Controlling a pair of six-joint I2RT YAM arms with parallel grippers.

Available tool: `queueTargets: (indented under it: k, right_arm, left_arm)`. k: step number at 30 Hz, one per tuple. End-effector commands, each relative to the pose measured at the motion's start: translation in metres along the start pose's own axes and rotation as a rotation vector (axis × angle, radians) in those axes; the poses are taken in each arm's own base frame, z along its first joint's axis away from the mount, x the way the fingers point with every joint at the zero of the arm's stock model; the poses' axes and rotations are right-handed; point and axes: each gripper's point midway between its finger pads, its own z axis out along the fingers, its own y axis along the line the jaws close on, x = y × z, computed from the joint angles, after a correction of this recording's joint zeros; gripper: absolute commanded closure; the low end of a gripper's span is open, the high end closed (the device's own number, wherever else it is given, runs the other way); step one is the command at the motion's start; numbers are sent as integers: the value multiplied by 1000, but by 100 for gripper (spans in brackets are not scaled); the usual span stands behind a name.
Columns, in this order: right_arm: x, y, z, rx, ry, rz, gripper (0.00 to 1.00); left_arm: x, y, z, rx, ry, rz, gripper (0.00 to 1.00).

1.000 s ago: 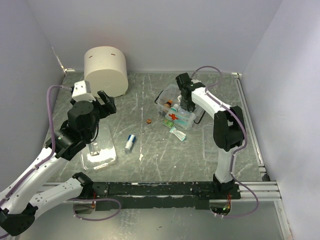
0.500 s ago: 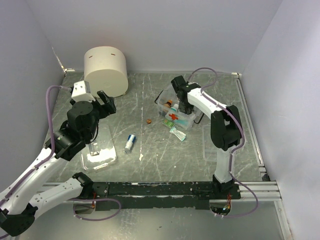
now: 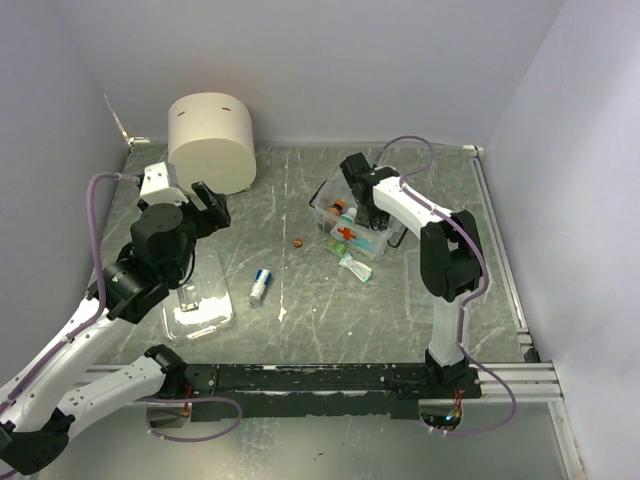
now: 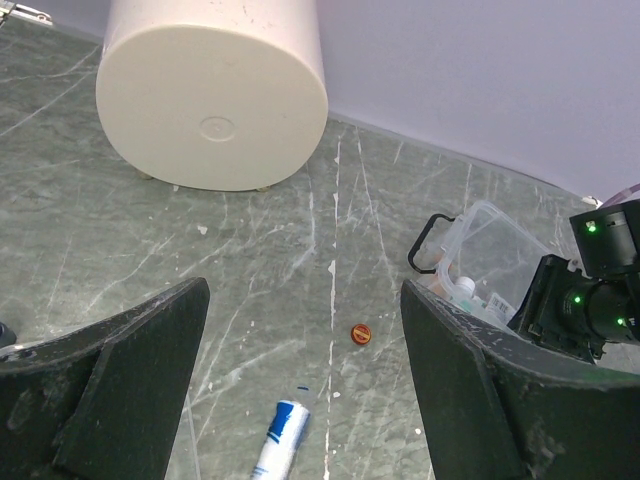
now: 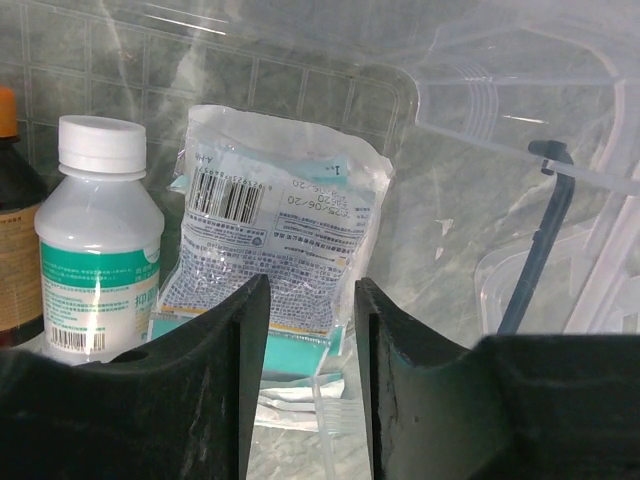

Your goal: Organize the medicine kit

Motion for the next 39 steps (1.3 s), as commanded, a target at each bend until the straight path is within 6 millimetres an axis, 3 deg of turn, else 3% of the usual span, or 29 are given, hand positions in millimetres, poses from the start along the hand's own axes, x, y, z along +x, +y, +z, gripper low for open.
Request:
queueTargets:
  k: [1, 7, 11, 13, 16, 19, 24, 26, 29, 33, 36, 39]
  right_arm:
    - [-26, 0, -29, -35, -95, 33, 58]
    - [-40, 10, -41, -113, -143, 22, 57]
    - [-58, 19, -73, -214, -218, 13, 56]
    - [-62, 27, -94, -290, -276, -31, 53]
    - [-56, 52, -134, -458, -361, -98, 47]
    - [-51, 61, -162, -546, -433, -134, 44]
    - [-34, 73, -188, -675, -474, -160, 44]
    - [-21, 79, -194, -725, -476, -170, 44]
    - [1, 87, -189, -763, -444, -160, 45]
    - [29, 95, -179, -742, -394, -87, 46]
    - [46, 104, -170, -768, -344, -41, 46]
    - [60, 107, -154, -745, -286, -25, 46]
  left_arm:
    - [-1, 2, -1, -3, -6, -9, 11]
    - [1, 2, 0, -2, -3, -7, 11]
    - [3, -2, 2, 19, 6, 0, 11]
    - [8, -16, 3, 94, 28, 23, 10]
    - [21, -55, 0, 304, 86, 59, 12]
    - [33, -72, 1, 389, 130, 80, 13]
    - [44, -51, 14, 247, 149, 81, 12]
    - [53, -36, 21, 156, 163, 70, 11]
    - [85, -19, 29, 59, 241, 52, 7]
    - [133, -19, 32, 60, 384, 47, 1]
    - [171, -23, 32, 104, 490, 53, 0]
    - [203, -15, 30, 79, 580, 63, 3]
